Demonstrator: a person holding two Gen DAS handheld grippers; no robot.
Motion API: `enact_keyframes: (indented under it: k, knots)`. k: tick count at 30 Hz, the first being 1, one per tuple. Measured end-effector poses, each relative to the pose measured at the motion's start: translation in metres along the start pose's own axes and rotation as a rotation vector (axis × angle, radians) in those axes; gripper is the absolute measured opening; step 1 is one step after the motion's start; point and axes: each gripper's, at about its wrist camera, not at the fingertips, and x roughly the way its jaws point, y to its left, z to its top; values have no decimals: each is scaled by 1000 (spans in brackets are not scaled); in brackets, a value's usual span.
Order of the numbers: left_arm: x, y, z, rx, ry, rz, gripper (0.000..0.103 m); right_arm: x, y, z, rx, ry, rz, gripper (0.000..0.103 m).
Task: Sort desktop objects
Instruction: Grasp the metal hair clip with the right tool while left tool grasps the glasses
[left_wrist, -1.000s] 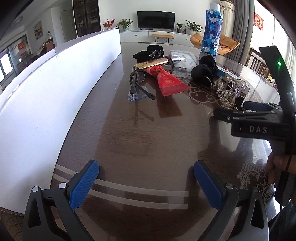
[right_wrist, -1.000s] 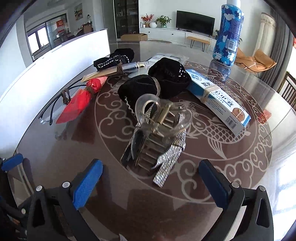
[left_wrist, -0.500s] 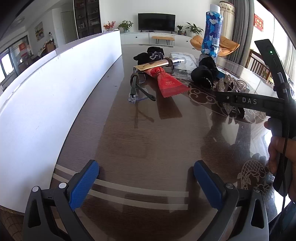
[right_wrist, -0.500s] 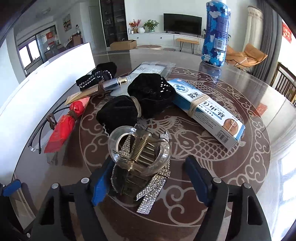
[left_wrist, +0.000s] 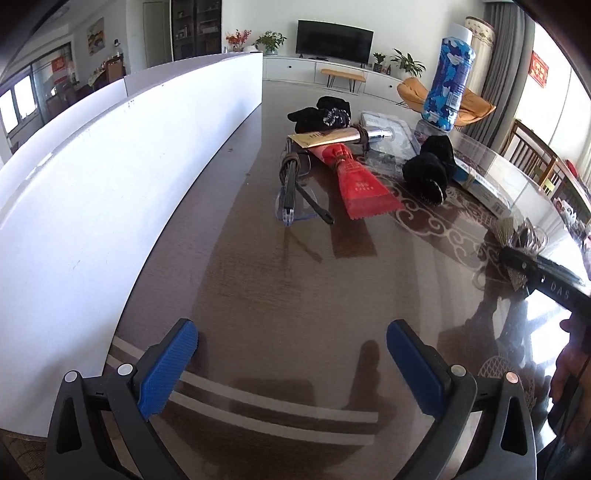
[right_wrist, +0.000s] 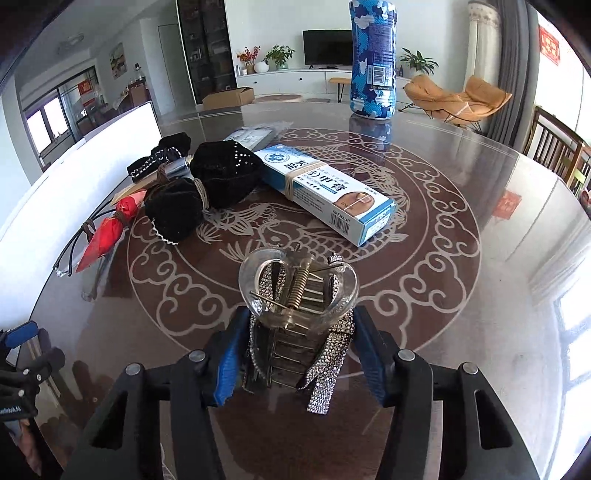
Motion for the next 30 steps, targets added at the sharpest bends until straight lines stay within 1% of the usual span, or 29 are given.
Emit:
enact_keyframes:
  k: [3, 5, 6, 9, 10, 11, 14, 15, 16, 17, 18, 19, 20, 21, 22, 25, 30]
  knots:
    - [-6, -5, 28, 17, -50, 48, 103, 2, 10, 1, -44, 9, -46, 56]
    - [-8, -8, 50, 25, -86, 67, 103, 2, 9, 1, -42, 9, -36, 56]
    - [-3, -8, 61, 25, -84, 76, 103, 2, 7, 1, -37, 9, -30, 57]
    - [21, -3, 85, -3, -34, 73, 103, 1, 6, 1, -40, 9, -33, 57]
    - [29, 0, 90, -22, -21, 68, 100, 1, 6, 1, -39, 9, -31, 57]
    - [37, 3, 93, -38, -4, 63, 92, 1, 6, 1, -39, 9, -30, 57]
    - [57, 10, 99, -63, 41, 62, 81, 1, 6, 0, -39, 10, -26, 58]
    - [64, 11, 100, -63, 56, 65, 78, 1, 6, 0, -40, 10, -25, 58]
    - [68, 11, 102, -57, 65, 73, 69, 1, 6, 0, -40, 10, -26, 59]
    - [68, 8, 103, -36, 47, 86, 60, 1, 6, 0, -39, 9, -26, 59]
    - [69, 6, 105, -16, 47, 95, 58, 1, 6, 0, -39, 9, -26, 59]
    - [69, 4, 105, -2, 45, 92, 43, 1, 6, 0, -39, 10, -26, 59]
    - [69, 2, 105, 12, 44, 84, 21, 1, 6, 0, -39, 9, -26, 59]
    - [68, 1, 105, 25, 47, 81, 15, 1, 6, 0, -39, 9, -27, 59]
    - [67, -1, 102, 36, 48, 77, 13, 1, 6, 0, -39, 10, -26, 59]
    - [57, -6, 88, 53, 40, 53, 12, 1, 6, 0, -39, 9, -26, 59]
    - [19, -8, 36, 42, 37, 0, 12, 1, 6, 0, -39, 10, -26, 59]
